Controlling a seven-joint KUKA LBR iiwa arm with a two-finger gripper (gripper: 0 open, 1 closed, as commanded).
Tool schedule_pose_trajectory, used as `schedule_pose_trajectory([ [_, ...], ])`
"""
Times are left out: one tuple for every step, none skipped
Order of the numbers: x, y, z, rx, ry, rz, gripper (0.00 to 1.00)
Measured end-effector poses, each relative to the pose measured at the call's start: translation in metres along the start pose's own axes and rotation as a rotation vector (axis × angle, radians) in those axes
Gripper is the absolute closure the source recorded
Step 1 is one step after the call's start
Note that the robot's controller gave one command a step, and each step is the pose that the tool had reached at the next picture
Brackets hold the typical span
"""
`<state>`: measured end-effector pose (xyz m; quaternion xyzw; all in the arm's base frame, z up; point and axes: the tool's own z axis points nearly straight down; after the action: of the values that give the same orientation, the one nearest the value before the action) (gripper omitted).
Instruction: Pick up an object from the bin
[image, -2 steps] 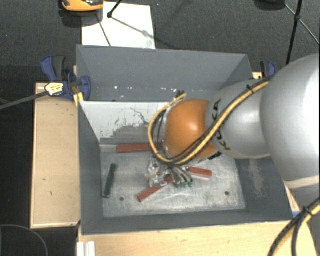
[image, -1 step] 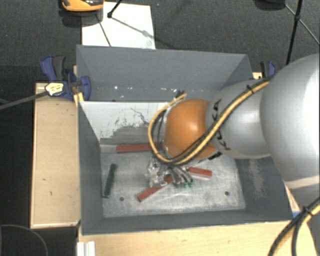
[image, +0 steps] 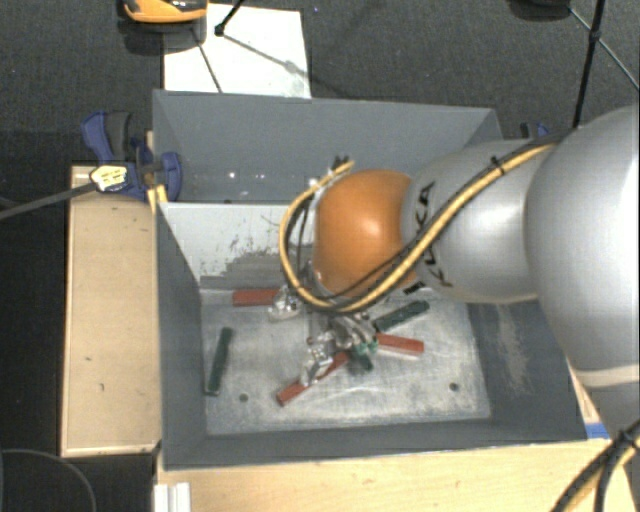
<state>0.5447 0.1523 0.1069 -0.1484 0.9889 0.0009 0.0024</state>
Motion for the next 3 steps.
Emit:
schedule_pose_trajectory([
  [0.0,0.0,0.001,0.0,0.001,0.001,0.0],
  [-0.004,0.007,0.005,0.002,0.001,-0.054,0.0],
  [0.056,-0.04,0.033,0.001,0.0,-0.325,1.0],
])
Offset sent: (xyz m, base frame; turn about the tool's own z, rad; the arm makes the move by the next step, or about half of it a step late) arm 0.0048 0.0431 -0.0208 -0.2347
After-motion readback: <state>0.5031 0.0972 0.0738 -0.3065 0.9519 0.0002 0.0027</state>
